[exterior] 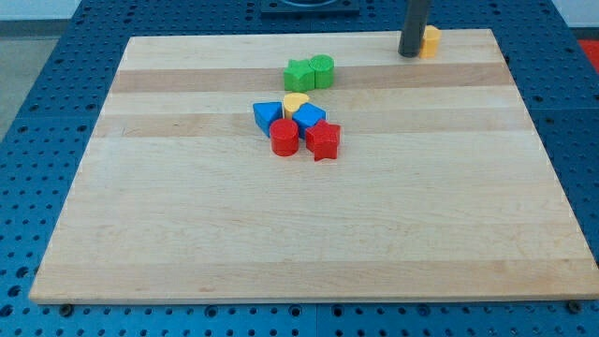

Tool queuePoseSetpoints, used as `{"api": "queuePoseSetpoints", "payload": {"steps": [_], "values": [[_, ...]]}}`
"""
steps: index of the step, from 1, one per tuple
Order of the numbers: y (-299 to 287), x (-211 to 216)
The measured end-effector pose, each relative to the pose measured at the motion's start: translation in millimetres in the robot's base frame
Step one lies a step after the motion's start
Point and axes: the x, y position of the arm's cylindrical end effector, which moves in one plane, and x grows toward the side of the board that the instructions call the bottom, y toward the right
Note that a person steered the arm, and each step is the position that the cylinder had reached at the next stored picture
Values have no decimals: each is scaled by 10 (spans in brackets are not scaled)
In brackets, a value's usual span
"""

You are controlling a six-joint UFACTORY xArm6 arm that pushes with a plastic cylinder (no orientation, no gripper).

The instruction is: Slide the yellow hexagon slightly right

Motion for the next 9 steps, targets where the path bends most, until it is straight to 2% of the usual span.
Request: {"api": "queuePoseSetpoints", "payload": {"steps": [1,3,9], "values": [[-57,0],[-199,-277],[231,-232]]}}
